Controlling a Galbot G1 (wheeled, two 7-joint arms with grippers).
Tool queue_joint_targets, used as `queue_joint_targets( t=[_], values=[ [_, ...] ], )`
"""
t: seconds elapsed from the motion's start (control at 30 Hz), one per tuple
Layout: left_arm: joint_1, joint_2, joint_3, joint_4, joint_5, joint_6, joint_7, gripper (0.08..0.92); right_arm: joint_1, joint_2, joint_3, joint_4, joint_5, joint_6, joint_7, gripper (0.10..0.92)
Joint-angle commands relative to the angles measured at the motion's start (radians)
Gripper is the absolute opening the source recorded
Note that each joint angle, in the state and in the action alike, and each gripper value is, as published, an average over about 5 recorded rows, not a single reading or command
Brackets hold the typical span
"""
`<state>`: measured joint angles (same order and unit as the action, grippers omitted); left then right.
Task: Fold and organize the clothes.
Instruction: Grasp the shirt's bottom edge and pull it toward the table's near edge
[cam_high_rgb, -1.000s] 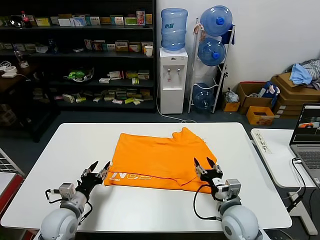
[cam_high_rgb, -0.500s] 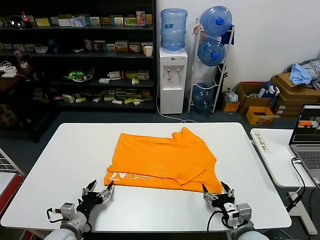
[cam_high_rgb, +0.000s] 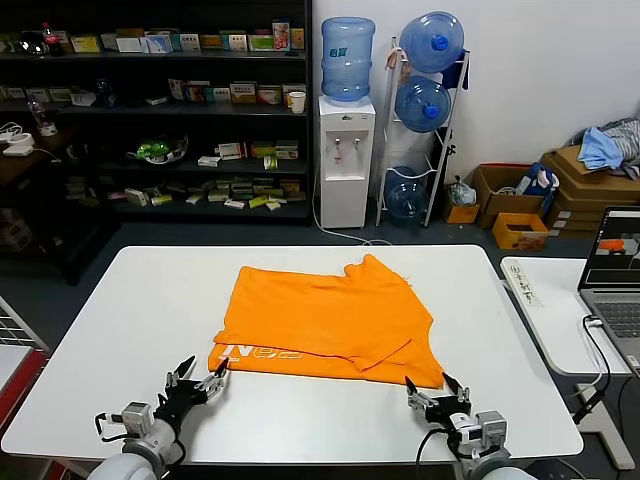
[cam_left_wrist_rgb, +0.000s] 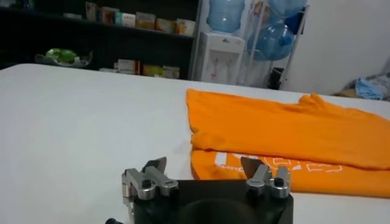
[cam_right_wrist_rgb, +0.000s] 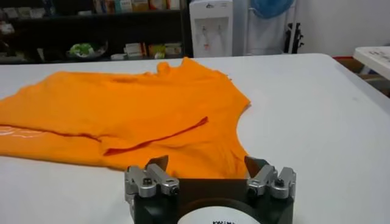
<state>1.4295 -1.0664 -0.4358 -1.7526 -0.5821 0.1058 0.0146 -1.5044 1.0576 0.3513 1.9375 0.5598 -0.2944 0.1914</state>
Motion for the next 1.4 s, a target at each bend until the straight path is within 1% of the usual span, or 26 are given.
queue_joint_targets(
  t=[0.03,0.2,0.5,0.63,0.7,0.77,0.87,1.03,1.13,1.27,1.4],
  values=[
    [-0.01,0.004,0.011,0.011,-0.004,0.024,-0.004,0.771,0.004,0.002,0.004,-0.008,0.037,-0.026,0.008,0.679],
    [-0.016,0.009,0.017,0.021,-0.006,0.04,-0.008,0.636,0.014,0.0,0.004,-0.015,0.058,-0.039,0.018,0.515],
    [-0.011,0.007,0.025,0.019,-0.023,0.051,-0.007,0.376,-0.001,-0.01,0.014,0.013,0.055,-0.024,0.028,0.255],
    [-0.001,0.009,0.02,-0.003,-0.035,0.048,-0.008,0.254,-0.014,-0.017,0.017,0.033,0.058,-0.02,0.037,0.153],
    [0.01,0.019,0.016,-0.026,-0.059,0.051,-0.014,0.202,-0.029,-0.025,0.02,0.051,0.066,-0.021,0.044,0.129],
    [0.032,0.042,0.012,-0.059,-0.106,0.065,-0.027,0.143,-0.051,-0.041,0.023,0.078,0.081,-0.027,0.055,0.125],
    [0.088,0.105,0.007,-0.114,-0.184,0.091,-0.051,0.098,-0.102,-0.078,0.032,0.13,0.115,-0.038,0.081,0.125],
    [0.245,0.217,-0.044,-0.221,-0.294,0.123,-0.091,0.096,-0.24,-0.153,0.065,0.231,0.172,-0.053,0.129,0.125],
    [0.347,0.265,-0.071,-0.297,-0.342,0.138,-0.121,0.096,-0.315,-0.189,0.082,0.29,0.207,-0.068,0.18,0.125],
    [0.476,0.295,-0.092,-0.378,-0.353,0.145,-0.151,0.096,-0.386,-0.226,0.111,0.349,0.255,-0.092,0.242,0.125],
    [0.544,0.299,-0.13,-0.428,-0.376,0.157,-0.183,0.096,-0.418,-0.242,0.131,0.376,0.281,-0.114,0.268,0.131]
  ],
)
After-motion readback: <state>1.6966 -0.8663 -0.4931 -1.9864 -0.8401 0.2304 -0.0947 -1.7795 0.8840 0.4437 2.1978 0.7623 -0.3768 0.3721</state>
